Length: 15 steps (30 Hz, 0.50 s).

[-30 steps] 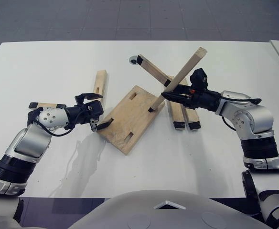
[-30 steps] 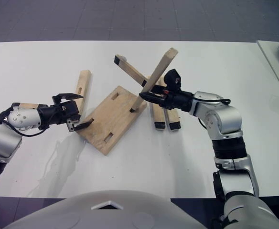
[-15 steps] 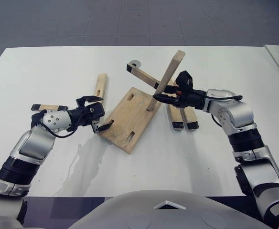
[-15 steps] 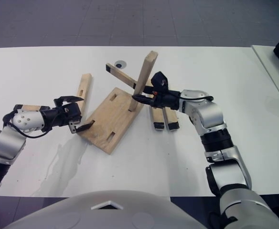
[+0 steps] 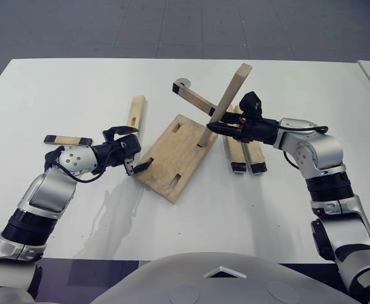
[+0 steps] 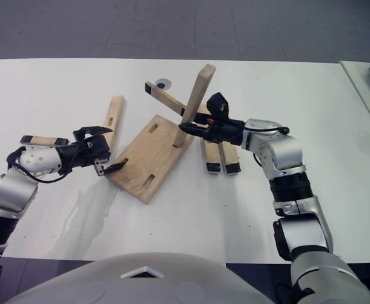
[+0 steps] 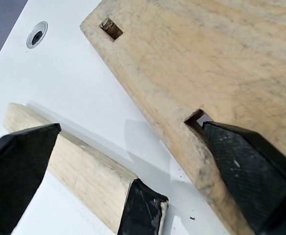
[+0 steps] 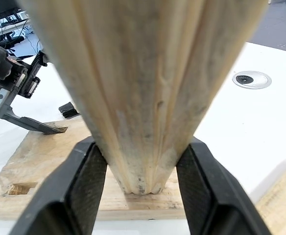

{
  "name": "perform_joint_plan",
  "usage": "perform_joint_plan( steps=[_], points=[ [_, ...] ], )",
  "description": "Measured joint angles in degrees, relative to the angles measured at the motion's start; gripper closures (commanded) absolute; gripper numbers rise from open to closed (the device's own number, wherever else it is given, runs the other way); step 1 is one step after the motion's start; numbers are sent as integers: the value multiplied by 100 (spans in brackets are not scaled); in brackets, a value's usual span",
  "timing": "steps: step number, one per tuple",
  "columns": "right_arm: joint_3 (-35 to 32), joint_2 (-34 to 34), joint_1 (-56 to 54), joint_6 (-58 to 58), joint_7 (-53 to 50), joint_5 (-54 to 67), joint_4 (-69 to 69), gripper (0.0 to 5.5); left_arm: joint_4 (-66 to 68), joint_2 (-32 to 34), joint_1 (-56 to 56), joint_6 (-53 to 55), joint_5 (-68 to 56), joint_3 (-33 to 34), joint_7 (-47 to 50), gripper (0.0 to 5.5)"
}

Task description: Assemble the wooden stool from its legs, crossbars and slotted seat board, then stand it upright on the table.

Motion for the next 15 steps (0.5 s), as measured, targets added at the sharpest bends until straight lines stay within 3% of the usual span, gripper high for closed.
perform_joint_plan(
  steps=[8, 15],
  points=[
    [-227, -75, -8, 207, -5, -11, -477, 175, -6, -64, 37, 25, 2, 33, 62, 10],
    [-383, -718, 676, 502, 115, -12, -1315, 52, 30, -109, 21, 25, 2, 31, 111, 10]
  ],
)
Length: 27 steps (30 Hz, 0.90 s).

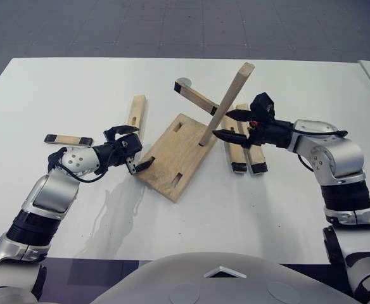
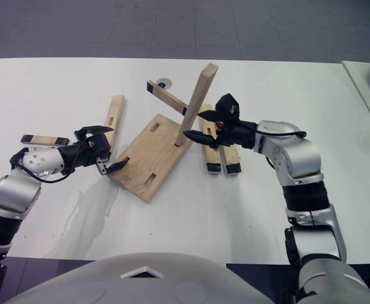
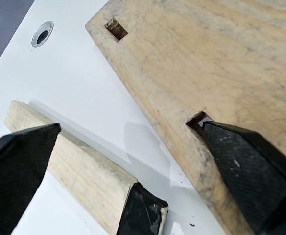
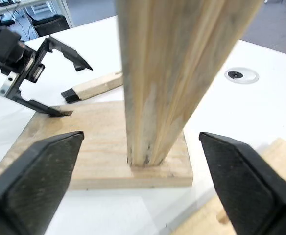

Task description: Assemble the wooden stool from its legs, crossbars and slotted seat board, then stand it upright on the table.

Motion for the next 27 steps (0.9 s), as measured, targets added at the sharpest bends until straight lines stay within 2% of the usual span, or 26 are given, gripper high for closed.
perform_joint_plan(
  steps=[3, 6, 9, 15, 20, 23, 27],
  points=[
    [-230, -370, 182, 62, -117, -114, -210, 12, 16, -7, 2, 5, 4, -1, 32, 10],
    [-546, -515, 92, 63, -457, -285, -149, 12, 20, -6, 11, 32, 4, 8, 57, 10],
    [-904, -433, -477, 78, -857, -268, -47, 12, 31, -7, 8, 63, 7, 10, 90, 10],
    [-1496, 408, -2014, -190, -1849, 29, 103, 12, 84, -24, -55, 65, 11, -15, 96, 10],
    [-2254, 1281, -3318, -193, -2827, 1088, -44, 12, 117, -50, -167, 64, 37, -61, 81, 10],
    [-2438, 1459, -3554, 78, -3212, 1593, -234, 12, 116, -50, -181, 64, 37, -60, 71, 10],
    [-2301, 1462, -3361, 622, -3394, 1994, -662, 12, 107, -50, -172, 65, 40, -59, 75, 10]
  ],
)
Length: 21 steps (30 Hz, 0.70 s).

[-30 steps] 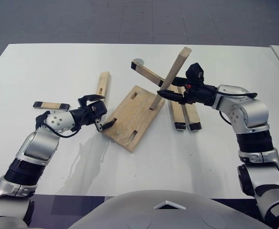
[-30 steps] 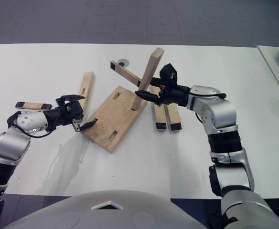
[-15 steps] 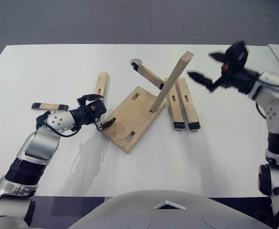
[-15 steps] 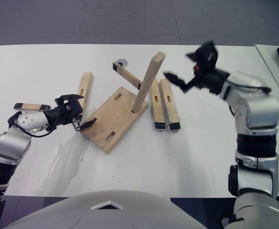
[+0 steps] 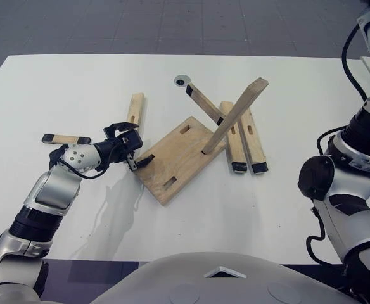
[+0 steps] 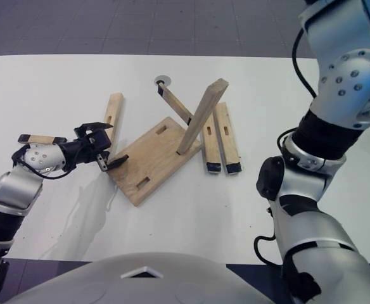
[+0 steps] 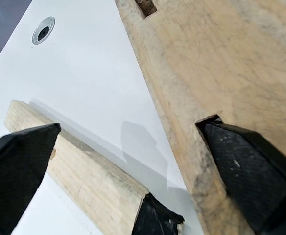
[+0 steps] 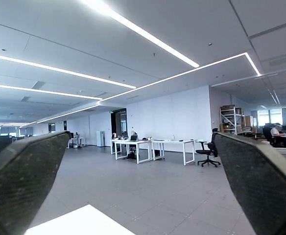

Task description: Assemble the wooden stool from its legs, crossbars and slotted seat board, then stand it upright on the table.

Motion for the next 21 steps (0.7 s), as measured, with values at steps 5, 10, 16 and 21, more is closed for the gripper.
perform_joint_plan(
  steps=[5, 10, 16, 21],
  points=[
    [1095, 20, 1854, 679, 37, 12, -634, 12, -31, 1, 36, 11, 22, 19, 18, 10],
    [1611, -201, 2145, -86, 403, -614, -526, 12, 23, -22, 55, 101, 71, -12, 69, 10],
    [765, 142, 1749, 230, -256, 113, -406, 12, 48, -68, 5, 94, 61, -7, 1, 10],
    [-356, 198, 907, -150, -1252, 889, -1106, 12, 138, -437, -134, 514, 172, 52, 484, 10]
  ],
)
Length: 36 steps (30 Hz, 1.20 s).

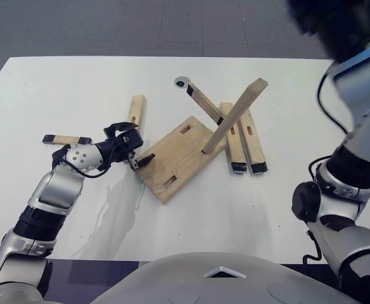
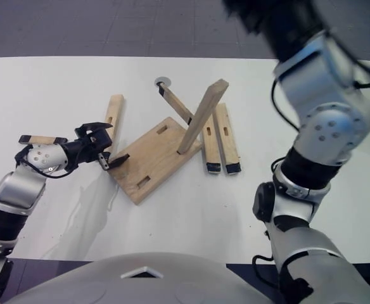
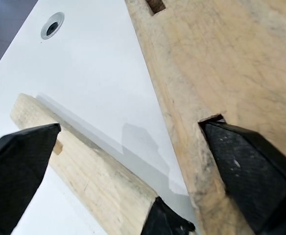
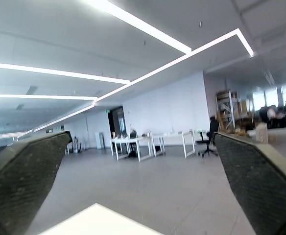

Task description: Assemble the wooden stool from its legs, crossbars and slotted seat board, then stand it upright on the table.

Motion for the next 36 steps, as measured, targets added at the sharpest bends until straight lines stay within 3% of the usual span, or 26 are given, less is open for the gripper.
perform_joint_plan(
  steps=[8, 14, 19, 29, 36],
  points=[
    [-13, -498, 1991, 197, -385, -547, -655, 12, 52, -881, -354, 1275, 349, 57, 1032, 10],
    [986, -743, 4266, 118, -113, -1755, -834, 12, -525, -1453, -304, 2229, 427, 56, 1343, 10],
    [1557, -702, 5183, -349, 38, -2623, -617, 12, -1077, -1714, -140, 2901, 156, 183, 1337, 10],
    [2148, -511, 5448, -978, 331, -3592, 205, 168, -1733, -1874, -117, 4227, -240, 531, 1521, 10],
    [2249, -313, 5480, -801, 386, -3692, 266, 290, -1964, -1991, -345, 4511, -455, 573, 1619, 10]
  ],
)
